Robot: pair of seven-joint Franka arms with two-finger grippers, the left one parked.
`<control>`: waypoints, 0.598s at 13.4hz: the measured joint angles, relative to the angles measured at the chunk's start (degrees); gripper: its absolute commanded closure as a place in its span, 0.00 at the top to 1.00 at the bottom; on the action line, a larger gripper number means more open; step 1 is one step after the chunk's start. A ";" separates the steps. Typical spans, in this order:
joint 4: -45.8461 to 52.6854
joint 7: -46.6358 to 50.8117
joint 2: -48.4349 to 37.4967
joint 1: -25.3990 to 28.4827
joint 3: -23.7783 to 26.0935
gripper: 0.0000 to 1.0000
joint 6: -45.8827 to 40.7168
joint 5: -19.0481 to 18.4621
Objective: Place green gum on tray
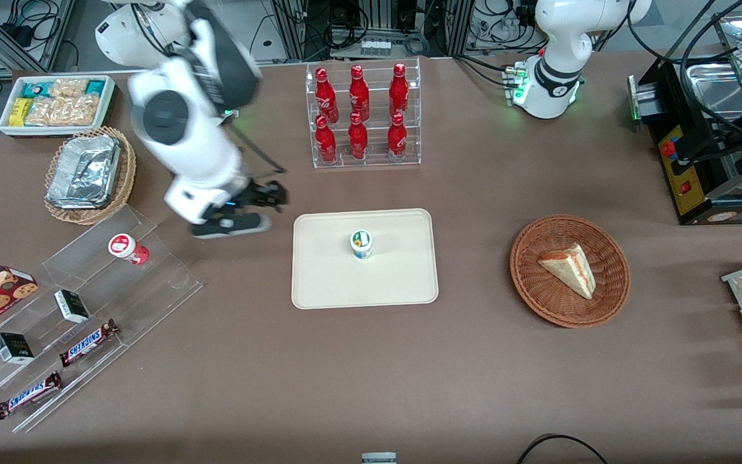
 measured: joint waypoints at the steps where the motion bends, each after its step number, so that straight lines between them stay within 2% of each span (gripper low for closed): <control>1: -1.57 -1.84 -2.38 -2.41 -0.02 1.00 -1.70 -0.01; 8: -2.89 -13.64 -10.69 -18.47 0.11 1.00 -12.17 -0.15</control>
